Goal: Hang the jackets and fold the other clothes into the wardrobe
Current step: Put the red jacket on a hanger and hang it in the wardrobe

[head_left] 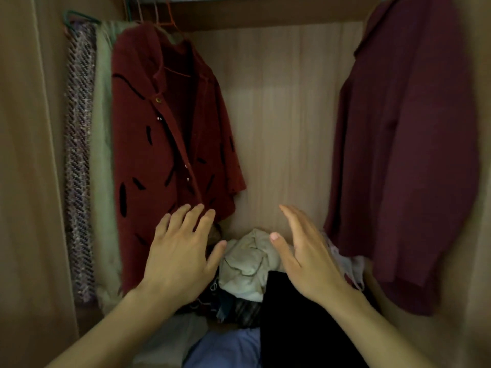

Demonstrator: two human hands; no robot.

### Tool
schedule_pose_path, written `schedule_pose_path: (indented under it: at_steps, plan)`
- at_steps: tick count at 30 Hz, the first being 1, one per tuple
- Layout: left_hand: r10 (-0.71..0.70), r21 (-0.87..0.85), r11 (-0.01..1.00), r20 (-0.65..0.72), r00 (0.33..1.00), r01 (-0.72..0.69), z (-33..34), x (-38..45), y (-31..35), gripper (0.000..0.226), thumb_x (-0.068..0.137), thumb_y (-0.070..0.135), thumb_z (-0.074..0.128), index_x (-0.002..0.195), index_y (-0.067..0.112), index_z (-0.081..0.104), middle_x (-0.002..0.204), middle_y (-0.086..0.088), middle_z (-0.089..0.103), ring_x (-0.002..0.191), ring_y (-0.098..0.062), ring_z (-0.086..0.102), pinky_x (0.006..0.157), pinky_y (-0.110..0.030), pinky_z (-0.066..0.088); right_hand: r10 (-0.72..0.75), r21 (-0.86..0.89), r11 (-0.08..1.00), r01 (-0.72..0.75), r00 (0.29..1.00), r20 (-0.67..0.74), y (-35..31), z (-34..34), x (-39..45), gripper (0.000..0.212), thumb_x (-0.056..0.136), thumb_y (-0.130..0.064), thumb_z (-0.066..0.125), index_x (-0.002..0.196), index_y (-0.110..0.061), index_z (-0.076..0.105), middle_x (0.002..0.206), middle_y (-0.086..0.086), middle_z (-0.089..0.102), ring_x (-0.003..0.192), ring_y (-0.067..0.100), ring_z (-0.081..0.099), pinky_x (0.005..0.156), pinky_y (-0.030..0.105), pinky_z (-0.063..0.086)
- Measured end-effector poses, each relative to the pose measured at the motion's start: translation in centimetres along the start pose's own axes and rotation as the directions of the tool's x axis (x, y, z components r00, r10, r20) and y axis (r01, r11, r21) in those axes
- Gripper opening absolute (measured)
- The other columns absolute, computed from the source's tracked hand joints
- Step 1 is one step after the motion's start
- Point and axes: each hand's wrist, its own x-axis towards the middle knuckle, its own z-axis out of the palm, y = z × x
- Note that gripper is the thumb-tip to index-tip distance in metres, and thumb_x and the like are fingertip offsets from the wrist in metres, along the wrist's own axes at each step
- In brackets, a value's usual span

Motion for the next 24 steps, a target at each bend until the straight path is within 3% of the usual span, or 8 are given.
schedule_pose_path:
  at_steps: [4,9,13,17,20,24]
  plan:
    - [0.036,-0.039,0.999,0.054,0.998,-0.033,-0.2,-3.7,2.9,0.069,0.093,0.060,0.029,0.141,0.017,0.052,0.145,-0.005,0.053,0.138,-0.027,0.044,0.111,-0.049,0.037,0.041,-0.021,0.999,-0.040,0.999,0.012,0.6,-1.7,-3.7,0.071,0.096,-0.061,0.025,0.153,-0.018,0.029,0.156,0.002,0.035,0.144,0.012,0.029,0.118,0.027,0.020]
    - [0.079,-0.115,0.991,0.078,0.994,-0.070,-2.3,-6.1,3.5,0.073,0.093,0.063,0.022,0.147,0.019,0.045,0.151,-0.003,0.046,0.143,-0.025,0.035,0.115,-0.047,0.033,0.069,-0.038,0.997,-0.067,0.995,0.066,-1.3,-3.4,-7.4,0.073,0.096,-0.063,0.022,0.154,-0.019,0.026,0.158,0.002,0.031,0.147,0.014,0.024,0.120,0.033,0.020]
    - [0.128,-0.242,0.964,0.040,0.991,-0.115,-3.2,-7.1,4.1,0.071,0.093,0.062,0.025,0.145,0.019,0.046,0.149,-0.003,0.047,0.142,-0.025,0.036,0.113,-0.047,0.035,0.091,-0.175,0.982,-0.075,0.992,0.088,-3.2,-5.4,-9.8,0.071,0.098,-0.065,0.020,0.155,-0.022,0.023,0.162,0.001,0.025,0.151,0.013,0.015,0.122,0.036,0.017]
    - [0.243,-0.407,0.889,0.035,0.969,-0.209,-3.0,-8.3,5.4,0.068,0.092,0.062,0.026,0.142,0.020,0.048,0.146,-0.001,0.050,0.138,-0.025,0.040,0.108,-0.047,0.039,0.148,-0.339,0.933,-0.123,0.988,0.049,-5.7,-7.4,-12.5,0.068,0.100,-0.061,0.024,0.155,-0.022,0.024,0.162,0.000,0.024,0.151,0.015,0.014,0.122,0.036,0.018]
    - [0.338,-0.493,0.824,0.033,0.941,-0.279,-2.2,-9.4,6.2,0.070,0.093,0.063,0.023,0.142,0.020,0.048,0.146,-0.001,0.050,0.137,-0.025,0.041,0.107,-0.047,0.040,0.255,-0.402,0.886,-0.231,0.967,0.007,-7.8,-8.7,-15.1,0.070,0.098,-0.064,0.021,0.155,-0.023,0.024,0.162,0.000,0.024,0.152,0.016,0.014,0.122,0.042,0.020]
    - [0.448,-0.608,0.723,0.051,0.893,-0.328,-1.5,-11.6,8.4,0.070,0.091,0.063,0.022,0.143,0.022,0.046,0.146,0.000,0.050,0.134,-0.025,0.043,0.106,-0.045,0.041,0.409,-0.433,0.816,-0.383,0.912,-0.036,-10.1,-10.5,-19.9,0.073,0.096,-0.065,0.022,0.154,-0.021,0.028,0.161,0.000,0.027,0.150,0.015,0.018,0.121,0.039,0.022]
